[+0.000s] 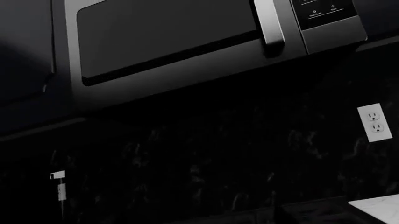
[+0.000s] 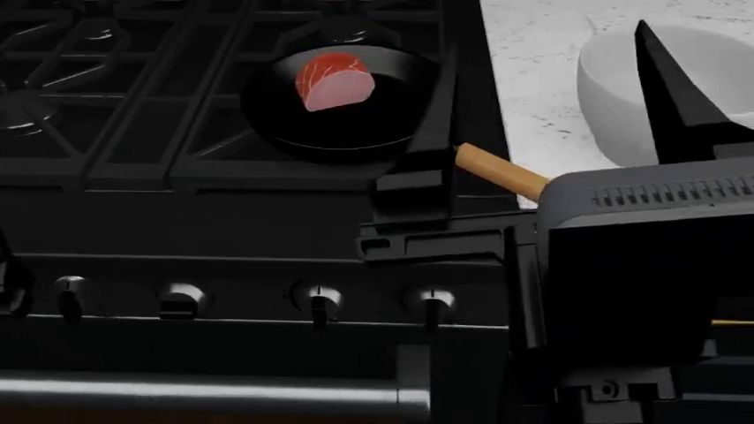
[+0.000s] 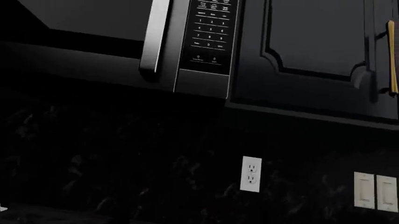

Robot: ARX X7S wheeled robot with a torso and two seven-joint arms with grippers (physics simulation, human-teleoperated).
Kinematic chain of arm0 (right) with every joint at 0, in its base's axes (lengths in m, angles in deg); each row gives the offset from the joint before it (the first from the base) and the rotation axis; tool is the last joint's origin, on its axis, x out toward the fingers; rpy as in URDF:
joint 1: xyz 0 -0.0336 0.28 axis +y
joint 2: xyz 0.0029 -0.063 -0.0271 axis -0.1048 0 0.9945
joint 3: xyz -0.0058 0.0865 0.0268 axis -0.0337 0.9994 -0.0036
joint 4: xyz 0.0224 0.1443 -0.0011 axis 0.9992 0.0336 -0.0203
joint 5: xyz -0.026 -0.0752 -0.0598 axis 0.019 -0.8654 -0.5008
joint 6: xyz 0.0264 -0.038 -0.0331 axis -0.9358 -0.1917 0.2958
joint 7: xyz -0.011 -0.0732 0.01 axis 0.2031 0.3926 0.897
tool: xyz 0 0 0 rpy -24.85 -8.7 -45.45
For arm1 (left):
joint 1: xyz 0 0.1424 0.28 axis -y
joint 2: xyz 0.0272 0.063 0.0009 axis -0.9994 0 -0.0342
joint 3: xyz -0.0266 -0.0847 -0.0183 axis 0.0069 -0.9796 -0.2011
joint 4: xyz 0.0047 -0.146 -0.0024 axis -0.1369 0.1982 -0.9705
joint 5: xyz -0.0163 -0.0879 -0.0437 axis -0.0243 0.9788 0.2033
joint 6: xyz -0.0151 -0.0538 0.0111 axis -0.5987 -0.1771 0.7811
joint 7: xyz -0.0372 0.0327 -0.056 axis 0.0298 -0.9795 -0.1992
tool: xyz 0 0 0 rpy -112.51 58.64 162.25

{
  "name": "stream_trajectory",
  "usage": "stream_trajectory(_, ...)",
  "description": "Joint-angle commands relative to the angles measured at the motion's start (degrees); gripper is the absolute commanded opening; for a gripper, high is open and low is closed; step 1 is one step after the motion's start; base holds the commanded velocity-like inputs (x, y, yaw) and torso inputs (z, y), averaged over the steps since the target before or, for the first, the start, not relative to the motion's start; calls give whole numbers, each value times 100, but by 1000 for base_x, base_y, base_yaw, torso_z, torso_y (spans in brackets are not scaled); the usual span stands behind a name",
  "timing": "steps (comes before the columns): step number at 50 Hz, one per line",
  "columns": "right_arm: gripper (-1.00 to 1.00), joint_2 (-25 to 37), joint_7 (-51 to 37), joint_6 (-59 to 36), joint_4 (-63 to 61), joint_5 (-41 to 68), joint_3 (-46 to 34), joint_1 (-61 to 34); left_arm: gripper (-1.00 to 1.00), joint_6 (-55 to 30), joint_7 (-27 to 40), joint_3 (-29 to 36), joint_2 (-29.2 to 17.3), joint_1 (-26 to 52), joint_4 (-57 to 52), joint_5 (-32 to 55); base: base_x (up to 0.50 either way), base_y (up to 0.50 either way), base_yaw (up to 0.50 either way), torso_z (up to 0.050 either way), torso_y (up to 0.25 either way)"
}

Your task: Pick the pork loin from the pan and place it in the bowl.

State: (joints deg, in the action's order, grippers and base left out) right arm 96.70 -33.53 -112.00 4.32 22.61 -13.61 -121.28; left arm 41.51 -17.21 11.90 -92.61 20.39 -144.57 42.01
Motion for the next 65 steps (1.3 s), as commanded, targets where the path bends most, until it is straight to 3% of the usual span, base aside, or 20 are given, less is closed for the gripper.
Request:
stream_trajectory(1,100,-68,-19,-272,-172,121,277,-145,100,-34,18,-12,-19,57,-7,23,0,0,0,0,0)
stream_trajectory(12,100,-26,12,-412,-208,248,406,-207,100,-382,37,96,-74,260,-188,-25,283,-15,0,0,0)
stream_trajectory(65,100,119,-288,-556,-287,604,325,-145,100,-6,67,-198,-75,-38,-69,239,311,-21,0,0,0)
